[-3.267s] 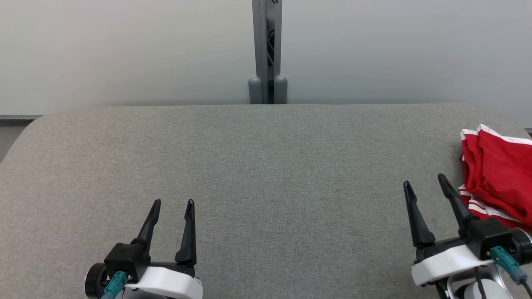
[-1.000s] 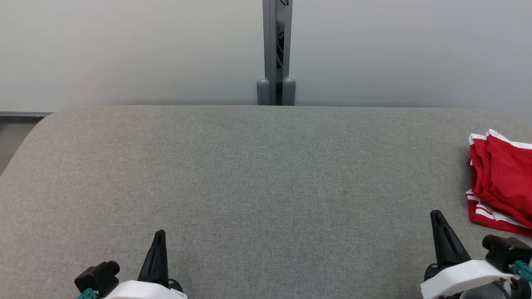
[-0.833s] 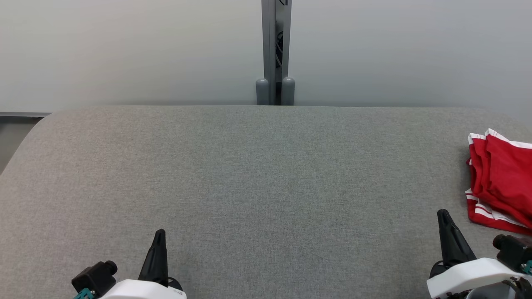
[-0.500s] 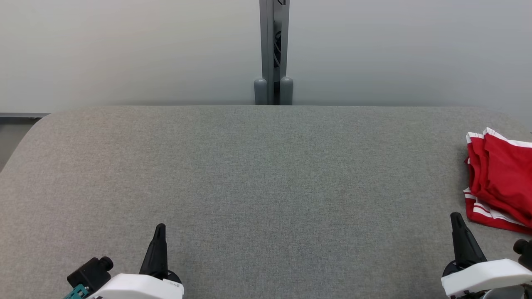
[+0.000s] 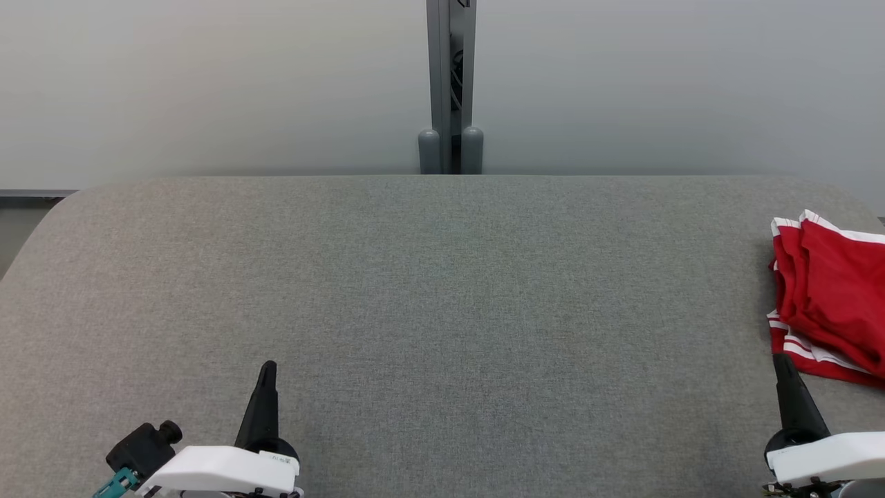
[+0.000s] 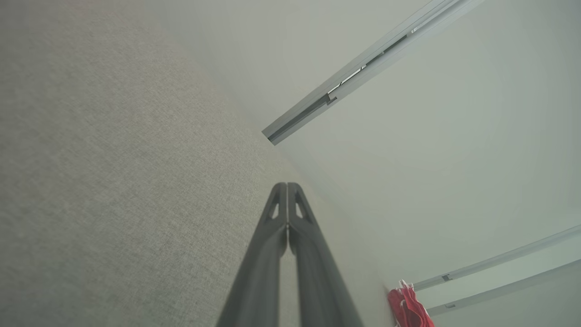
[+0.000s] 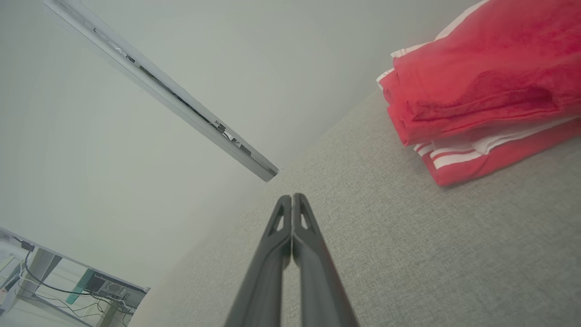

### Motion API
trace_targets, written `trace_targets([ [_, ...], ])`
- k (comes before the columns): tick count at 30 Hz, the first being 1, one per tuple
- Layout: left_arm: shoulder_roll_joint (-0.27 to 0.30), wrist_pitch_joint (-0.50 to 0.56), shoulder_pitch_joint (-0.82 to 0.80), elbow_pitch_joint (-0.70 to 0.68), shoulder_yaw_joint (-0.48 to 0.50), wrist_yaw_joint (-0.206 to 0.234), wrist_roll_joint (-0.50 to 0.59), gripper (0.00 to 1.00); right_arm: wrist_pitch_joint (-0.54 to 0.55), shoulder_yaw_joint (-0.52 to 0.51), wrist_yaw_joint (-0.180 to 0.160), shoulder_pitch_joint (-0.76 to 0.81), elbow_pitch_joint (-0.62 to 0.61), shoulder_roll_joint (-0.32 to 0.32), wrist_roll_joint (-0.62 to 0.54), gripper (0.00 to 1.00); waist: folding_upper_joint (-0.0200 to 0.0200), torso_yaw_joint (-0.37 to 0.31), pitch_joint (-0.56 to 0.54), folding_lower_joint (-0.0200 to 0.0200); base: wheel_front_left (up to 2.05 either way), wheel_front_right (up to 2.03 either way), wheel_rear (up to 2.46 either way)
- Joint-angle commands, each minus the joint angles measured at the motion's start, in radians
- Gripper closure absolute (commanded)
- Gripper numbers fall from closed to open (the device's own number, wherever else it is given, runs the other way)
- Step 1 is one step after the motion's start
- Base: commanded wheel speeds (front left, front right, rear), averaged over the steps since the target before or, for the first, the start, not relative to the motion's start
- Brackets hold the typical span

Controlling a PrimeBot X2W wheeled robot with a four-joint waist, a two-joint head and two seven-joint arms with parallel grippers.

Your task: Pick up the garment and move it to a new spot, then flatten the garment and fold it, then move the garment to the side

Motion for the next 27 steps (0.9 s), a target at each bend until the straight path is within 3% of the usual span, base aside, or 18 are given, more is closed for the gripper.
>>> trace_targets([
  [1,0.003,0.003,-0.035,-0.016,0.000,-0.007,-0.024,1.00,0.009,-0.013,0.000,0.002,-0.019,-0.010,0.035,1.00,0.0000,-0.001,0.000,0.0000,0.00,0.00,0.00],
  [27,0.004,0.048,-0.061,-0.029,-0.002,-0.043,-0.268,1.00,0.116,-0.104,0.000,0.026,-0.059,-0.013,0.366,1.00,0.0000,-0.016,0.004,0.0000,0.00,0.00,0.00],
])
